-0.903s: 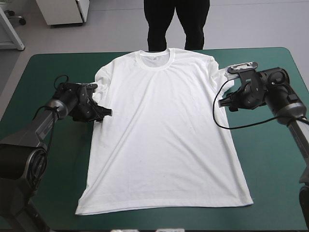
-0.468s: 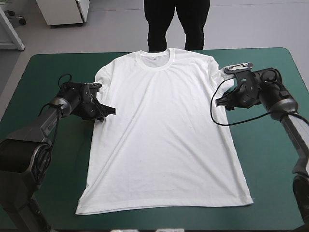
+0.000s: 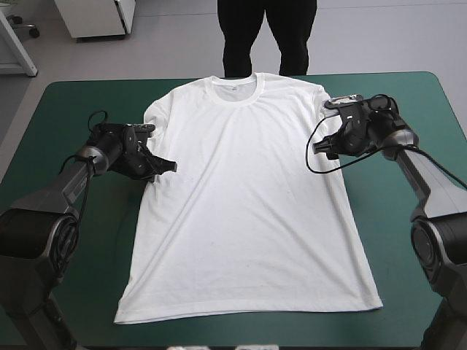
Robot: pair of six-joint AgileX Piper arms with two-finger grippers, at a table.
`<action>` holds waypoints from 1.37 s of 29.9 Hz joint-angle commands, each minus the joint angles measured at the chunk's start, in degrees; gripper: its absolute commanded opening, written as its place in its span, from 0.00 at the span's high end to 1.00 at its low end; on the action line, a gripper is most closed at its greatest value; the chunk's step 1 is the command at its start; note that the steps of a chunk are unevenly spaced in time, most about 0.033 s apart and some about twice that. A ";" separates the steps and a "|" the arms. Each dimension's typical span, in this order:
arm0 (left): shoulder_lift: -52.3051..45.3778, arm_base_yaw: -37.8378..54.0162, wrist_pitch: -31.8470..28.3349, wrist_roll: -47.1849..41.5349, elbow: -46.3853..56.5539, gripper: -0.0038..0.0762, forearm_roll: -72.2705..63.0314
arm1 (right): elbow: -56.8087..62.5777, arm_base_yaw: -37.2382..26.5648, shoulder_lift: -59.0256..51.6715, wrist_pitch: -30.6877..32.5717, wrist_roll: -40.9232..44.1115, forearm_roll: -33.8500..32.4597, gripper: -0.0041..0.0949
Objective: Fold the cloth
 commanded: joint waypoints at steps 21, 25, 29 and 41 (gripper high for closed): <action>0.28 -0.02 0.70 0.35 -1.54 0.96 -0.84 | -3.22 -0.26 13.41 2.49 -0.69 6.85 0.84; 0.28 -0.02 1.07 0.69 -1.54 0.96 -0.84 | -3.12 -0.26 15.09 2.53 -0.69 7.26 0.98; 0.13 -0.02 0.66 1.98 -1.54 0.96 -1.56 | -3.22 -0.26 14.68 2.77 -0.69 7.60 0.98; -9.31 -0.02 0.72 3.00 -7.48 0.96 -0.04 | -3.23 -2.13 1.74 2.27 -1.23 7.24 0.98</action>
